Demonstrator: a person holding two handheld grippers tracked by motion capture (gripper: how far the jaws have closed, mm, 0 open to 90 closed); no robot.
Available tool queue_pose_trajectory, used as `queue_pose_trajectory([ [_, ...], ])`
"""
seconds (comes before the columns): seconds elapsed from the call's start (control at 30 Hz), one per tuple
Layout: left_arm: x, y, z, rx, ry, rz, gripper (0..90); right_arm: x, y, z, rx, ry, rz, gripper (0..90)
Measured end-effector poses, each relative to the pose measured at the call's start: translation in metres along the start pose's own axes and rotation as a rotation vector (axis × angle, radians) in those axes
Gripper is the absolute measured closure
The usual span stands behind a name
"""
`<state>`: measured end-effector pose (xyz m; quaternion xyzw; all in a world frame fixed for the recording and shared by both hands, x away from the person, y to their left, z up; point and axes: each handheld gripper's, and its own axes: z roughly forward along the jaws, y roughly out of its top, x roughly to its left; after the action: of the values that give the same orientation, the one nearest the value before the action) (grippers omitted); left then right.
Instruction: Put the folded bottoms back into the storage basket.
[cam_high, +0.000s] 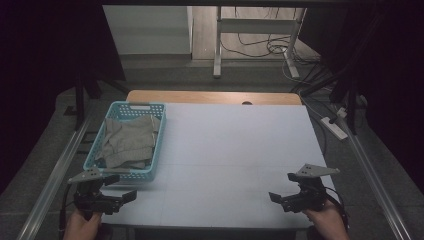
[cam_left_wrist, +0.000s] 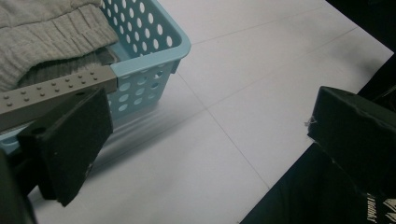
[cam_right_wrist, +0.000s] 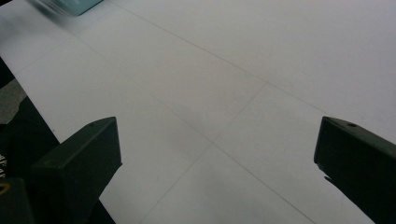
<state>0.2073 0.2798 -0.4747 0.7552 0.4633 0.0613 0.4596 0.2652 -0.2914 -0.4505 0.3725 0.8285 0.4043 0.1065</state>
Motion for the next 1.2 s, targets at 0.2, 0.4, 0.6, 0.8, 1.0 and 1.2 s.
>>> queue_pose_trajectory([
  [0.2,0.0,0.0,0.0,0.001,0.001,0.001,0.9,-0.006,-0.009,-0.005,0.004,-0.02,0.023,1.0],
  [0.4,0.0,0.0,0.0,0.0,0.0,0.0,0.9,-0.008,-0.012,-0.01,0.001,-0.028,0.035,1.0],
  [0.6,0.0,0.0,0.0,0.001,0.001,0.0,0.9,-0.009,-0.015,-0.016,-0.005,-0.037,0.043,1.0],
  [0.8,0.0,0.0,0.0,0.003,0.003,0.002,0.9,-0.011,-0.019,-0.024,-0.014,-0.052,0.052,1.0],
  [1.0,0.0,0.0,0.0,0.003,0.004,0.001,0.9,-0.011,-0.022,-0.03,-0.021,-0.068,0.058,1.1],
  [1.2,0.0,0.0,0.0,0.004,0.006,0.0,0.9,-0.011,-0.025,-0.035,-0.023,-0.079,0.06,1.0],
])
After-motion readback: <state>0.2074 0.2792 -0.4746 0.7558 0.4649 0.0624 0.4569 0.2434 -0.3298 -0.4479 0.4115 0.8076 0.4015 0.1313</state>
